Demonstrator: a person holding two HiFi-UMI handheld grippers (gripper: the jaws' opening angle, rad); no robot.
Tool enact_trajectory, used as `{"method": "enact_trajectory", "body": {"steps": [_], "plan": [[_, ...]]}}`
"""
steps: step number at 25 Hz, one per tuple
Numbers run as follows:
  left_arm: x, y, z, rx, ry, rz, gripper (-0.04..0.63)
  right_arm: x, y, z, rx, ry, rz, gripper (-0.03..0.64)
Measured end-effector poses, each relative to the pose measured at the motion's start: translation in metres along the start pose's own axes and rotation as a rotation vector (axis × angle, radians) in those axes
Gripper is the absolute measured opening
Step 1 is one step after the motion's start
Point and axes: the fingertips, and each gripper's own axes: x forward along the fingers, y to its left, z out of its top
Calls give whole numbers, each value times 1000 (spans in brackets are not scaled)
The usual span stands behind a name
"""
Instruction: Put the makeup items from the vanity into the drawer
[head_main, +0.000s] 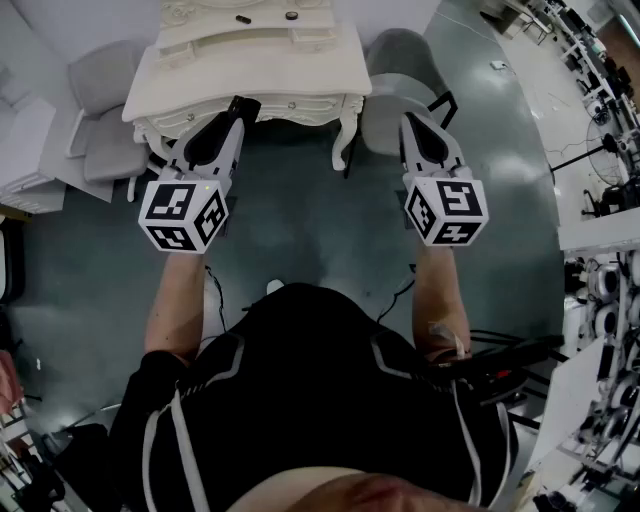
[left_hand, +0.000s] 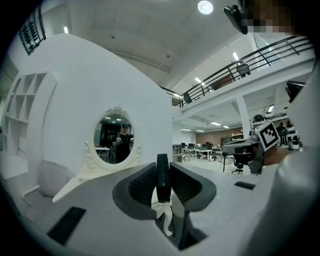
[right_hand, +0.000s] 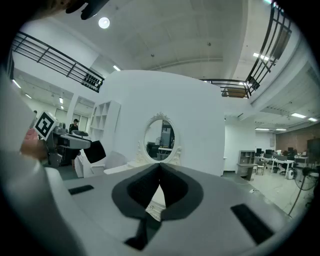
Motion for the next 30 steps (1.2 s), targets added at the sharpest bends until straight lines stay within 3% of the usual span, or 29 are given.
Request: {"method": "enact_trajectory", "body": {"steps": [17,30], "plan": [[-14,21,-3,-25,-23,39,89,13,11,9,58,-8,0,5],[-13,59,-12,-39,-48,-14,89,33,37,5,34,25,-41,5]]}}
